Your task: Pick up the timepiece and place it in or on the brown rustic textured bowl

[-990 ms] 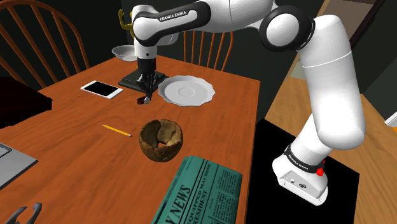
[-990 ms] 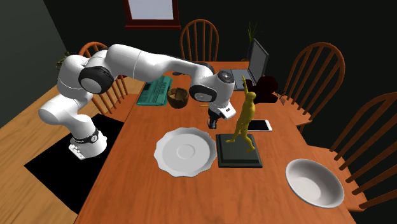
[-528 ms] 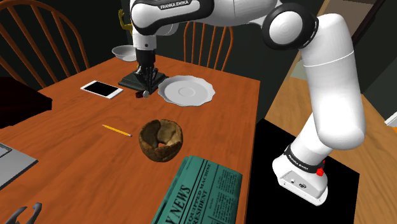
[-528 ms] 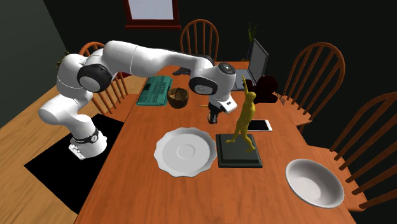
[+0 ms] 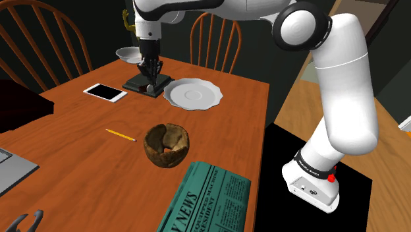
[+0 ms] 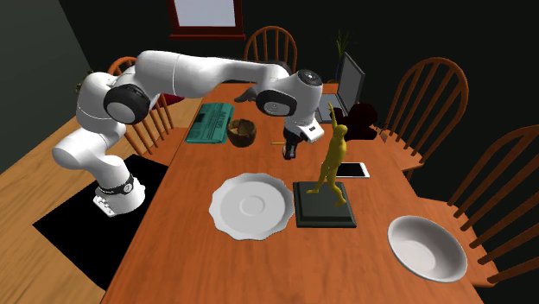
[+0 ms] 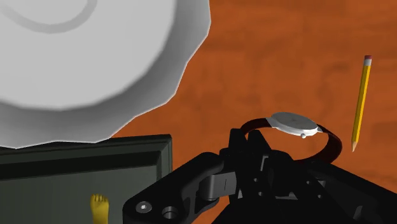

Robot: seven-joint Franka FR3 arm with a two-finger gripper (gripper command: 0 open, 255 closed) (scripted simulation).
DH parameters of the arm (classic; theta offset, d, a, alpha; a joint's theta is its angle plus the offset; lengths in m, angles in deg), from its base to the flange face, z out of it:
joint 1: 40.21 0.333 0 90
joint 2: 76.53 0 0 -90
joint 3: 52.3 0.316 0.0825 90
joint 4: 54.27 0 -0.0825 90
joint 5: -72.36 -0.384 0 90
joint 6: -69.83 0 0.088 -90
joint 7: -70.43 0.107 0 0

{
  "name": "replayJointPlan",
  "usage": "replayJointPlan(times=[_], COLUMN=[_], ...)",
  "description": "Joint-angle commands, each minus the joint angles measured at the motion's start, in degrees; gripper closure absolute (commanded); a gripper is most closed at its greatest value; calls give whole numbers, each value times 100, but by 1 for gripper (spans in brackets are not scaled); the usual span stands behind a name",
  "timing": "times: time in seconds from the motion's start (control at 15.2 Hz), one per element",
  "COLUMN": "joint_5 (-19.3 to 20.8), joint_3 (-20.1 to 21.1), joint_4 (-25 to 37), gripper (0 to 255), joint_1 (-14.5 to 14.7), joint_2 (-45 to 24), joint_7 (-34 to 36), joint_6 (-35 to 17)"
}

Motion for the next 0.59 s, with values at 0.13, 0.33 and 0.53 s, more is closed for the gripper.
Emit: replayJointPlan(times=[0.13,0.33,0.53], joint_5=[6,13,23], joint_3=[5,9,12], joint_4=[334,614,937], gripper=[255,255,255], joint_1=[19,39,65], joint_2=[-17,-46,-101], joint_7=[45,83,124], joint_6=[314,561,825])
